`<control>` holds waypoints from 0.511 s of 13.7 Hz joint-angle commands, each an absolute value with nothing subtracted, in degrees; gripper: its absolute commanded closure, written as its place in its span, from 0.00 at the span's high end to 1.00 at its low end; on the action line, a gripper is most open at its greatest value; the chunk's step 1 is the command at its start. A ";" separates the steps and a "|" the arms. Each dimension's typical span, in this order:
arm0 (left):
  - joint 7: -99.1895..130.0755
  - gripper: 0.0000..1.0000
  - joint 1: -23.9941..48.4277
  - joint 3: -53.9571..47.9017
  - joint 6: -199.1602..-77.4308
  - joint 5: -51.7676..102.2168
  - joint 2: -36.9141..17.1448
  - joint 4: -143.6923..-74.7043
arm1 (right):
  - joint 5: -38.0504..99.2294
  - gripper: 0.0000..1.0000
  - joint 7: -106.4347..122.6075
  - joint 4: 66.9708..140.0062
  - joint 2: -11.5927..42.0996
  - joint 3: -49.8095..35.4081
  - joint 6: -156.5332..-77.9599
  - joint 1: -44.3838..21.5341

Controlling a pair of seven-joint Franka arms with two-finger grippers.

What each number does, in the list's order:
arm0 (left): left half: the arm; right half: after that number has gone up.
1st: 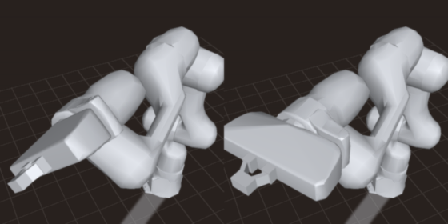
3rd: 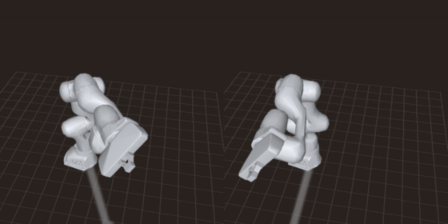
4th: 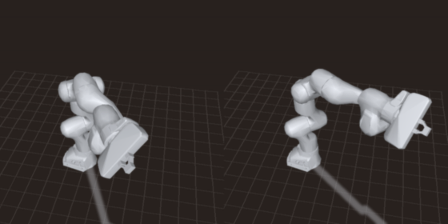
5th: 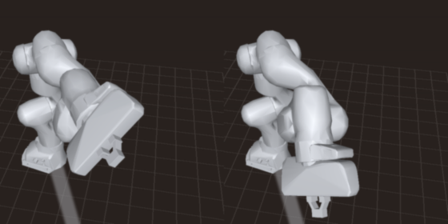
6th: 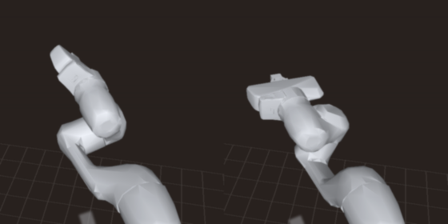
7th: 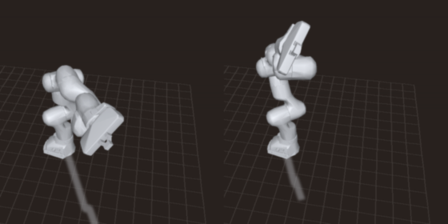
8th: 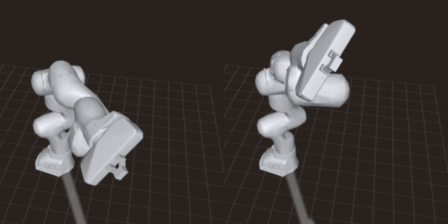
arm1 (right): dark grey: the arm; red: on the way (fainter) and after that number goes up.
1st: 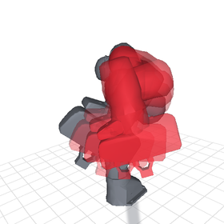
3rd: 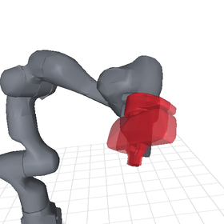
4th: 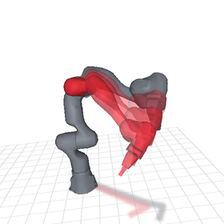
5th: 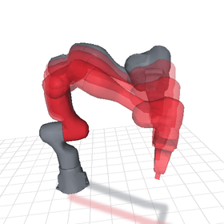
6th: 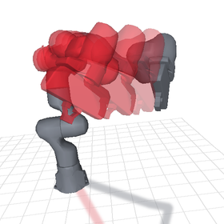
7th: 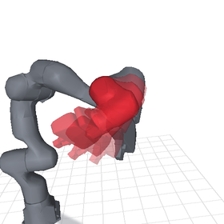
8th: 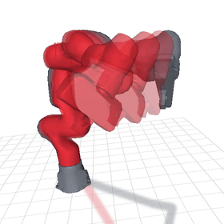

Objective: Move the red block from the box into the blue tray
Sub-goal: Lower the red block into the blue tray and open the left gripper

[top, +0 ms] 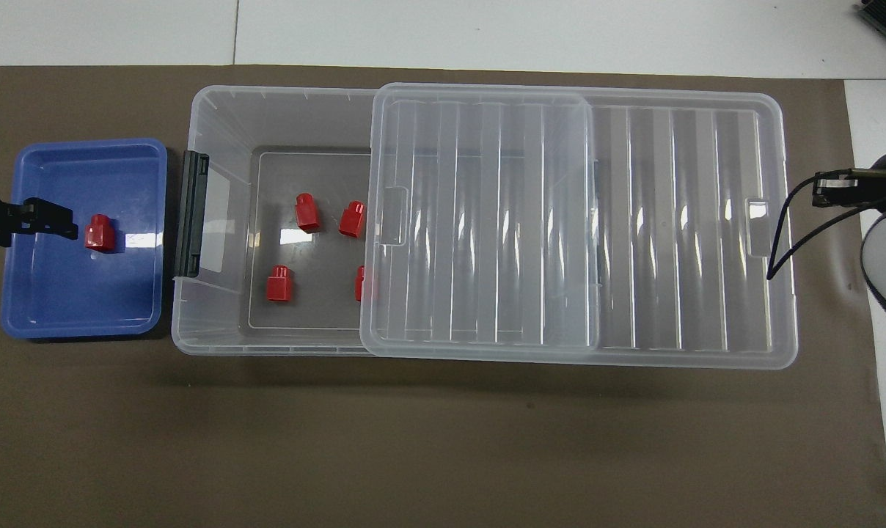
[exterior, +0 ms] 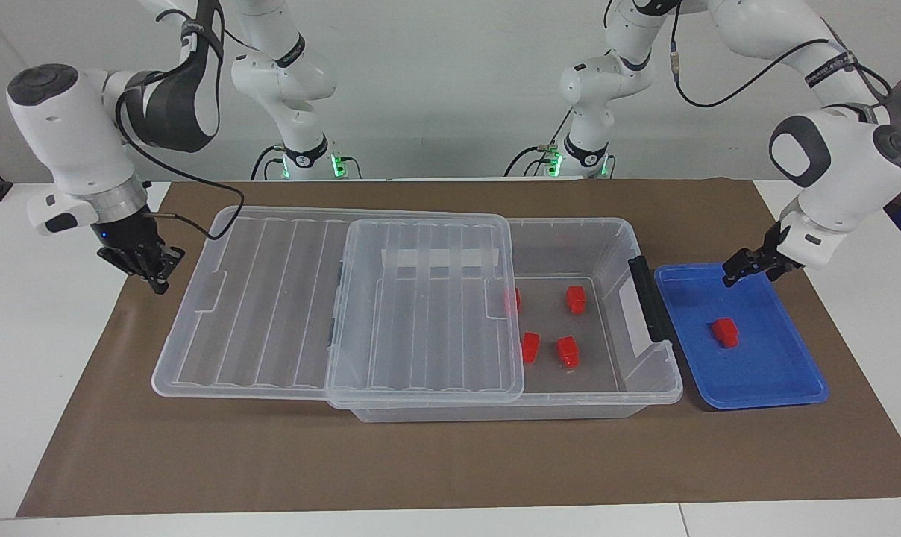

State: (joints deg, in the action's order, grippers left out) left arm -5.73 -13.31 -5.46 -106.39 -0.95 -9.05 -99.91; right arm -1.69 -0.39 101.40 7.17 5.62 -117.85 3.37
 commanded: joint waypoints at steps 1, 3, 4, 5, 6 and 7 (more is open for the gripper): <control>-5.63 1.00 -9.86 -4.49 -104.41 -0.97 -5.55 -102.21 | 0.25 0.00 1.84 100.99 9.58 5.45 -119.97 3.87; -5.71 1.00 -5.64 -4.39 -105.21 -0.97 -3.62 -105.63 | 0.97 0.00 1.85 100.99 9.93 5.45 -119.88 3.52; -5.71 1.00 -4.06 -4.31 -105.55 -1.14 -2.91 -106.78 | 0.97 0.00 1.85 100.99 9.93 5.36 -119.71 3.34; -6.06 1.00 -4.91 -4.31 -106.34 -1.93 -2.90 -106.09 | 0.97 0.00 1.93 101.07 9.84 5.27 -119.36 3.25; -6.15 1.00 -5.18 -3.70 -105.22 -2.02 -2.20 -103.73 | 0.97 0.00 2.02 101.07 9.84 4.84 -119.09 3.08; -6.24 1.00 -5.27 -3.08 -103.03 -2.02 -0.11 -102.32 | 1.05 0.00 2.02 101.07 9.84 4.57 -119.00 2.99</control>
